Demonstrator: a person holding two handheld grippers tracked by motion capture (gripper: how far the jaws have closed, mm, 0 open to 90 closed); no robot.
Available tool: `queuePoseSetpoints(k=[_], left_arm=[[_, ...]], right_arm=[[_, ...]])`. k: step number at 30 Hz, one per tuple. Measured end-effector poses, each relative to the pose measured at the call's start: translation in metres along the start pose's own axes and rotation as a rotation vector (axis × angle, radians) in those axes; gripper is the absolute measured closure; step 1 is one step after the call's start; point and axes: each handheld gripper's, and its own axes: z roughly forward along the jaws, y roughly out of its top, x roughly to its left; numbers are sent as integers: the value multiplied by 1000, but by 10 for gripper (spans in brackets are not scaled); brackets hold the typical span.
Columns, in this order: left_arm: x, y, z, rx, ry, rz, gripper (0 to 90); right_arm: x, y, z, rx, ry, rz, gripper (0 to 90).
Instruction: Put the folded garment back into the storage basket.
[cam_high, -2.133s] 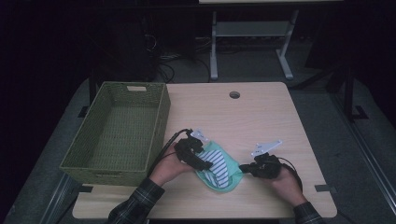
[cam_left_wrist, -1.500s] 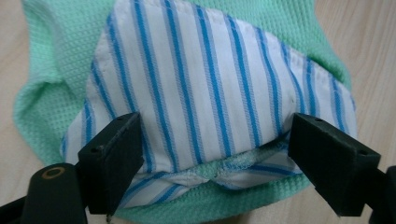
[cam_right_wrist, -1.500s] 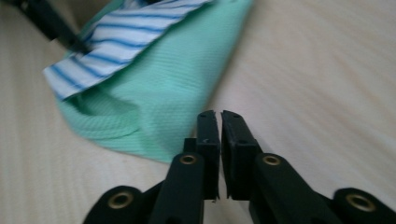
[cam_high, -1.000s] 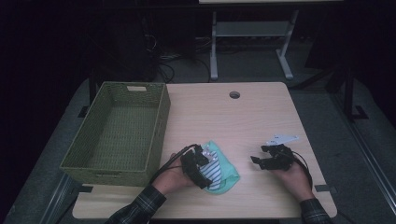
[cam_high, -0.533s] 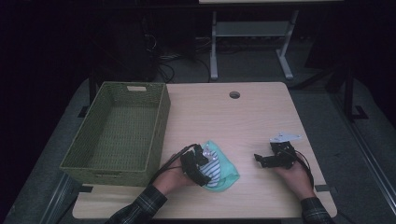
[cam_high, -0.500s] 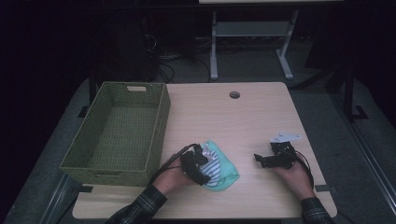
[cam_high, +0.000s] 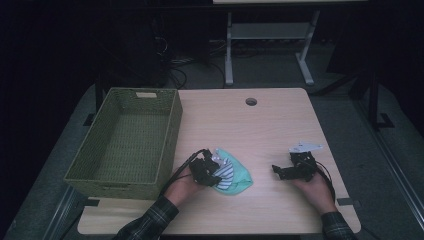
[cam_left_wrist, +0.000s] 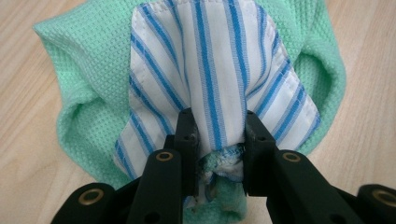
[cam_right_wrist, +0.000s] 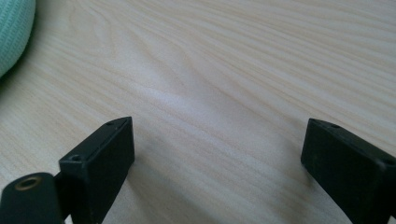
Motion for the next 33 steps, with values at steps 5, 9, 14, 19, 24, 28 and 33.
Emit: queuePoseSetpoints(k=[5,9,14,19,24,28,33], left_arm=[[7,-1,-2,-19,-39,-46,728],[9,1,-8,-35,-54,-66,729],[8,7,-20,-51,-74,-68,729],[7,13,-32,-75,-104,-77,729],[8,19,-49,-98,-104,-65,729],[12,23,-65,-127,-100,-74,729],[19,25,-81,-143,-93,-80,728]], right_arm=[[0,0,0,1,-4,4,90],[0,0,0,1,-5,6,90],[0,0,0,0,-7,8,90],[0,0,0,0,-9,12,90],[0,0,0,1,-9,12,90],[0,0,0,2,-10,9,89],[0,0,0,5,-10,14,87]])
